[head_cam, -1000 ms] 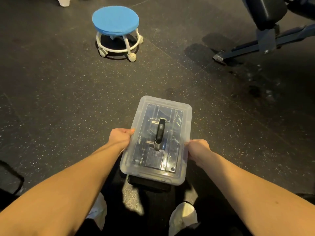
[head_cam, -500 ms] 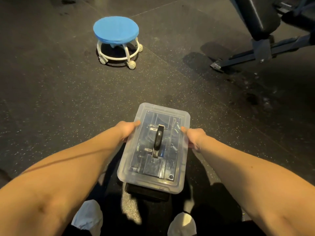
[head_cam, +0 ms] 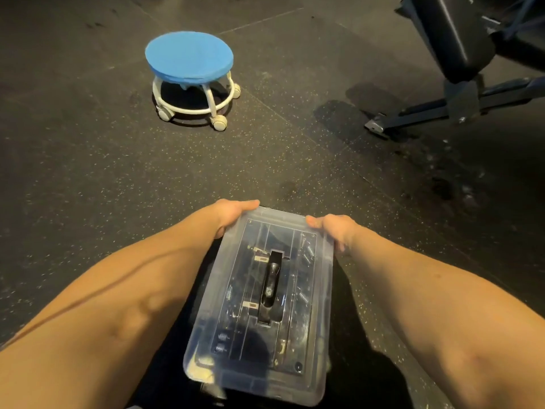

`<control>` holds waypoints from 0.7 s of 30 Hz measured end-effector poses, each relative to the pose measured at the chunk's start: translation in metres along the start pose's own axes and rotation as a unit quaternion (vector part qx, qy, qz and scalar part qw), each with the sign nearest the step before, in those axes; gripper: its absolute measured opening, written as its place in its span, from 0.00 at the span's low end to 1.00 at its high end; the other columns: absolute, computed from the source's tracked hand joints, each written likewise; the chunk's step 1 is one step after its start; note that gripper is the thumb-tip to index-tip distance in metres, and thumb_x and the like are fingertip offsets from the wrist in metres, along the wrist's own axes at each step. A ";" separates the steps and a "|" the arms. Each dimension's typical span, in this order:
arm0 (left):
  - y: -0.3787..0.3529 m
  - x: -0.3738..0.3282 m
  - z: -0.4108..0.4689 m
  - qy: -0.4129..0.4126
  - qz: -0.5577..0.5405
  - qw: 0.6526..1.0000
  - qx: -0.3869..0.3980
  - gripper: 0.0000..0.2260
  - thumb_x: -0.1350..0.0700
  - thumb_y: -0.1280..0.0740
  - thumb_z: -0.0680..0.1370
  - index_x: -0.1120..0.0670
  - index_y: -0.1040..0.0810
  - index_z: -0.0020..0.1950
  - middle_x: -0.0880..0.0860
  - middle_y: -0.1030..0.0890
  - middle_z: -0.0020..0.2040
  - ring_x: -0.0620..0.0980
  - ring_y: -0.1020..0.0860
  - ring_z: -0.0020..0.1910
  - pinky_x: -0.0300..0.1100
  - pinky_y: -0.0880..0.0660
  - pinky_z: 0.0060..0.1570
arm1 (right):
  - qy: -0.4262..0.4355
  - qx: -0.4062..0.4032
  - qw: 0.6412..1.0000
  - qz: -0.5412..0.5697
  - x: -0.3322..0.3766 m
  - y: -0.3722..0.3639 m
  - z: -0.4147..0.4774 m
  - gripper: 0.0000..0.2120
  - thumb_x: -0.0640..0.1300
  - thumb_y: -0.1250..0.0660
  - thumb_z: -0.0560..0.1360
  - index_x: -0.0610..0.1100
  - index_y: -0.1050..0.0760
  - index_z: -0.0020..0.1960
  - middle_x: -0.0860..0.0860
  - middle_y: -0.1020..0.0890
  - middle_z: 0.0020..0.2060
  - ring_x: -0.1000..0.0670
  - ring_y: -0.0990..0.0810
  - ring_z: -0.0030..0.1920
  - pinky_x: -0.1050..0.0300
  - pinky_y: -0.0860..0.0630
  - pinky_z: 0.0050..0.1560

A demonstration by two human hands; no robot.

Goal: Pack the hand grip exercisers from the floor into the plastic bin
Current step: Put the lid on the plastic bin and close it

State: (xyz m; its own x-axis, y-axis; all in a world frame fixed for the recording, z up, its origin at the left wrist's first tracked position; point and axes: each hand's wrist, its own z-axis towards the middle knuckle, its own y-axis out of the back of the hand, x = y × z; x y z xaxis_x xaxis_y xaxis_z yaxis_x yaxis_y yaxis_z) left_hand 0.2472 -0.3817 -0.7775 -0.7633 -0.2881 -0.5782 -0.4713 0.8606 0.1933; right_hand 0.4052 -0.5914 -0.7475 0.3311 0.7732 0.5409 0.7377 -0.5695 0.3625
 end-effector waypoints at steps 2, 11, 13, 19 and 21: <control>0.006 0.006 0.021 -0.004 -0.040 0.999 0.023 0.37 0.37 0.18 0.58 0.56 0.18 0.59 0.55 0.15 0.52 0.54 0.17 0.51 0.52 0.22 0.54 | 0.005 0.043 0.999 0.008 0.002 0.003 -0.001 0.17 0.48 0.27 0.76 0.40 0.23 0.60 0.45 0.17 0.44 0.51 0.17 0.32 0.60 0.22 0.28; -0.007 -0.010 -0.021 -0.158 0.073 0.984 -0.026 0.15 0.49 0.33 0.81 0.47 0.22 0.68 0.52 0.20 0.66 0.56 0.20 0.60 0.50 0.23 0.58 | 0.186 -0.008 0.981 -0.051 -0.013 -0.003 0.006 0.21 0.44 0.28 0.77 0.49 0.24 0.69 0.48 0.21 0.61 0.50 0.20 0.52 0.59 0.25 0.49; -0.007 -0.007 -0.018 -0.182 0.088 0.979 -0.036 0.15 0.49 0.33 0.81 0.49 0.21 0.67 0.51 0.18 0.62 0.56 0.20 0.57 0.54 0.26 0.62 | 0.223 -0.025 0.970 -0.095 -0.016 -0.004 0.003 0.20 0.45 0.27 0.77 0.47 0.23 0.67 0.47 0.19 0.57 0.50 0.21 0.49 0.56 0.23 0.53; -0.016 0.013 -0.005 -0.264 0.041 0.960 -0.079 0.11 0.52 0.31 0.80 0.53 0.17 0.60 0.46 0.17 0.50 0.42 0.20 0.48 0.38 0.26 0.53 | 0.279 -0.106 0.937 -0.179 -0.028 -0.012 0.001 0.18 0.48 0.29 0.77 0.46 0.21 0.66 0.48 0.16 0.57 0.47 0.20 0.58 0.55 0.28 0.64; -0.018 0.015 -0.010 -0.273 0.080 0.954 -0.090 0.14 0.51 0.31 0.80 0.53 0.19 0.64 0.48 0.17 0.56 0.46 0.21 0.57 0.44 0.28 0.64 | 0.278 -0.111 0.934 -0.197 -0.031 -0.013 -0.003 0.22 0.51 0.30 0.78 0.45 0.24 0.69 0.46 0.18 0.62 0.45 0.21 0.63 0.54 0.30 0.66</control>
State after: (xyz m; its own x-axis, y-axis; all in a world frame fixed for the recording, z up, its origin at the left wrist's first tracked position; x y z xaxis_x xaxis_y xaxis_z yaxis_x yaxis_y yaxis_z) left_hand 0.2402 -0.4058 -0.7815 -0.5112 0.1456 -0.8470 -0.4735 0.7748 0.4190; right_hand 0.3837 -0.6087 -0.7667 -0.3415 0.7060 0.6204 0.5778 -0.3628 0.7311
